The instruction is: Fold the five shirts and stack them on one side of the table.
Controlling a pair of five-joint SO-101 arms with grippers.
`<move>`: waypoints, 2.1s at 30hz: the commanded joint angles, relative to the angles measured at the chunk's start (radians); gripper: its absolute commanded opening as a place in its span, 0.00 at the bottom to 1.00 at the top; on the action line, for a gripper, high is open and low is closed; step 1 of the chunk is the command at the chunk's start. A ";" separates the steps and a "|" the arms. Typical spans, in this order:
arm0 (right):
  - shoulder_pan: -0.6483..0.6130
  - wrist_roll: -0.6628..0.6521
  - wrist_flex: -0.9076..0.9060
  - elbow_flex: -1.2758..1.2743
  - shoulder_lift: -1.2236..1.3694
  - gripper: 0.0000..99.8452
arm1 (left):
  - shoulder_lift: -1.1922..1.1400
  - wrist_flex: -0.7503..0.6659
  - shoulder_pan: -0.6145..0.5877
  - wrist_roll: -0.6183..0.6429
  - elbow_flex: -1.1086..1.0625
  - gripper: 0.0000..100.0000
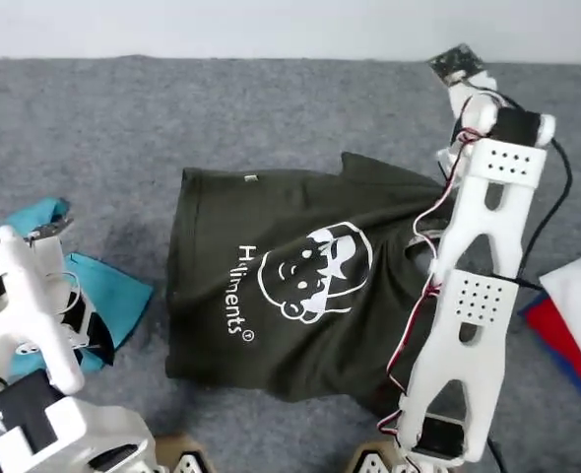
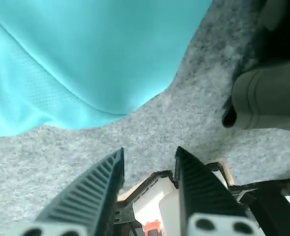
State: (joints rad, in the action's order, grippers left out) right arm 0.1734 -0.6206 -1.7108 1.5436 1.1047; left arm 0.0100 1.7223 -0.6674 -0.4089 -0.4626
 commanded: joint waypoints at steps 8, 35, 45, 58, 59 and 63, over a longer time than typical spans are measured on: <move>-0.094 0.163 0.182 0.005 0.168 0.33 | 0.044 0.034 -0.005 0.012 -0.005 0.12; -0.053 -0.052 -0.091 0.069 0.065 0.01 | 0.044 0.031 -0.002 0.011 -0.090 0.12; -0.108 -0.123 -0.090 -0.563 -0.349 0.01 | 0.044 0.031 -0.002 0.009 -0.090 0.12; -0.251 -0.365 -0.087 -1.499 -0.901 0.01 | 0.044 0.031 -0.002 0.008 -0.090 0.12; -0.248 -0.365 -0.088 -1.522 -0.923 0.03 | 0.044 0.031 -0.002 0.008 -0.090 0.12; -0.249 -0.364 -0.090 -1.616 -1.015 0.15 | 0.044 0.031 -0.002 0.008 -0.090 0.12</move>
State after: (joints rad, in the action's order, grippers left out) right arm -0.0690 -0.9751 -1.7568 -0.0353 0.1872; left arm 0.0100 1.7223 -0.6674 -0.4089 -0.5501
